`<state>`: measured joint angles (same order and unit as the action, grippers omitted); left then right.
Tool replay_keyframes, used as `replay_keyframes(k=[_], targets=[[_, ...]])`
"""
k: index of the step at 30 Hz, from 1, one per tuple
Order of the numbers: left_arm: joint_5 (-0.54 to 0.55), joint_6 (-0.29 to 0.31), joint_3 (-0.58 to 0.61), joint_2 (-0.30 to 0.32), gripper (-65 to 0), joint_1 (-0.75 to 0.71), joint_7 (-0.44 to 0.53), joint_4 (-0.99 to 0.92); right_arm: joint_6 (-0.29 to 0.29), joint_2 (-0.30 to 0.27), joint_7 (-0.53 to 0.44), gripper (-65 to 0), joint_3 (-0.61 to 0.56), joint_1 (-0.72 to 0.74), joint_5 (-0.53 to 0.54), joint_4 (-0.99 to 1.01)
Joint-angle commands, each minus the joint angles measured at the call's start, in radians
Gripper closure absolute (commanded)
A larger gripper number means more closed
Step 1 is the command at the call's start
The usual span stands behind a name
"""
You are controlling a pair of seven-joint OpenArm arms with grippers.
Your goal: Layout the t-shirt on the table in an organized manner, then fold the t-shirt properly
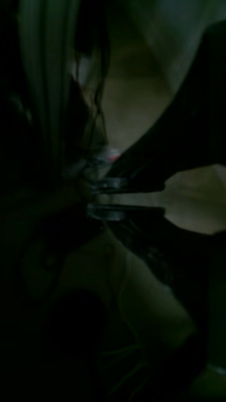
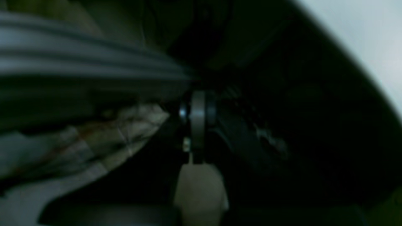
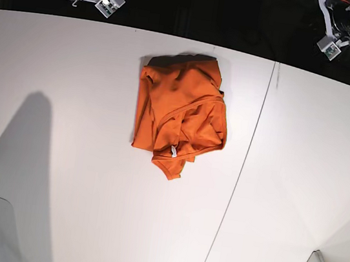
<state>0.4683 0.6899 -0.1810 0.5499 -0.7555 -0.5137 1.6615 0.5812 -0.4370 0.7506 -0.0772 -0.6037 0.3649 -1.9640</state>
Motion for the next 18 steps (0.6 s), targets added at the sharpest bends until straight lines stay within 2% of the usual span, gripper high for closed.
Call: replay_keyframes(k=[1, 4, 6, 10, 13, 16, 18], targets=[[-0.036, 0.008, 0.032, 0.013, -7.1, -0.005, 0.066, -0.022, 0.010, -0.018, -0.017, 0.0, 0.000, -0.012, -0.004, 0.010], [-0.214, 0.008, 0.163, 0.013, -7.0, 0.022, 0.254, -0.145, 0.010, -0.031, -0.017, 0.0, -0.010, -0.026, -0.077, 0.100], [-0.320, 0.008, 0.251, 0.013, -7.0, 0.058, 0.348, -0.249, 0.010, -0.031, -0.017, 0.0, -0.027, -0.026, -0.123, 0.187], [-0.392, 0.008, 0.412, 0.012, -6.9, 0.161, 0.439, -0.494, 0.009, -0.031, -0.045, 0.0, -0.119, -0.019, -0.200, 0.377], [-0.392, 0.008, 0.513, -0.002, -6.9, 0.248, 0.466, -0.669, 0.006, -0.031, -0.146, 0.0, -0.205, -0.017, -0.276, 0.512], [-0.417, 0.008, 0.568, -0.036, -6.9, 0.328, 0.465, -0.806, 0.006, -0.027, -0.320, 0.0, -0.267, -0.012, -0.396, 0.622], [-0.434, -0.041, 0.582, -0.060, -7.0, 0.370, 0.466, -0.874, 0.006, -0.024, -0.410, 0.0, -0.299, 0.008, -0.468, 0.676]])
